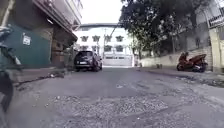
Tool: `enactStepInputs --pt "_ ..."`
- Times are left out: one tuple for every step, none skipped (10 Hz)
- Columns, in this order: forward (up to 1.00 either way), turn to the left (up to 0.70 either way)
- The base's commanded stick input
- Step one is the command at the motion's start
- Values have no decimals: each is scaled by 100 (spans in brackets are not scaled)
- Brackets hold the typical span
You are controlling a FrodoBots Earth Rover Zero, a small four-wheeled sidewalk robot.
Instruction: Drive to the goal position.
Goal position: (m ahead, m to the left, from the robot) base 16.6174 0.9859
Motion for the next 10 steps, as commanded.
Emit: enactStepInputs --pt "93 -1" --pt "92 -1" --pt "92 -1" --pt "92 -1" --pt "91 -1" --pt "91 -1" --pt "91 -1" --pt "91 -1" --pt "91 -1" --pt "91 -1"
